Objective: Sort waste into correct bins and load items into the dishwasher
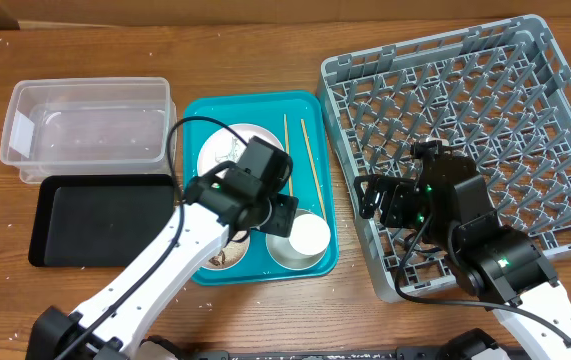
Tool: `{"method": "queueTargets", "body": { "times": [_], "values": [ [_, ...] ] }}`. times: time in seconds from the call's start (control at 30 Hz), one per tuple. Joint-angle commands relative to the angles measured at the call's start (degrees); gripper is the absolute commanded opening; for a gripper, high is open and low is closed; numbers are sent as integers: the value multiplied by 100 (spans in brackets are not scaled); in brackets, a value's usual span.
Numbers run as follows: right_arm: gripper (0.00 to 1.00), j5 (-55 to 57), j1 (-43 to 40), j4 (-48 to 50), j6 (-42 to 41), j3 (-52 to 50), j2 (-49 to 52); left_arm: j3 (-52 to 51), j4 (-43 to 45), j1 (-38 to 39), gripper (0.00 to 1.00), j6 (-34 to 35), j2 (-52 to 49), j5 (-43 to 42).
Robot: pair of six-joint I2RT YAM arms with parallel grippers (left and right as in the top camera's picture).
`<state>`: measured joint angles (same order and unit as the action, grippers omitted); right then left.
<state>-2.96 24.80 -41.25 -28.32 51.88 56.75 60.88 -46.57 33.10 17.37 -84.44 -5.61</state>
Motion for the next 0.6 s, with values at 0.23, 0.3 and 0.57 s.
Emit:
{"method": "queueTargets", "body": {
  "times": [0.23, 0.3, 0.57],
  "values": [
    [96, 28, 22, 70, -26, 103, 345, 120, 140, 214, 5, -365, -673, -181],
    [95, 28, 22, 70, -26, 103, 348, 341, -59, 197, 4, -302, -645, -190],
    [93, -1405, 22, 839, 345, 105, 348, 2103, -1366, -1270, 4, -463, -146, -2127]
  ]
}}
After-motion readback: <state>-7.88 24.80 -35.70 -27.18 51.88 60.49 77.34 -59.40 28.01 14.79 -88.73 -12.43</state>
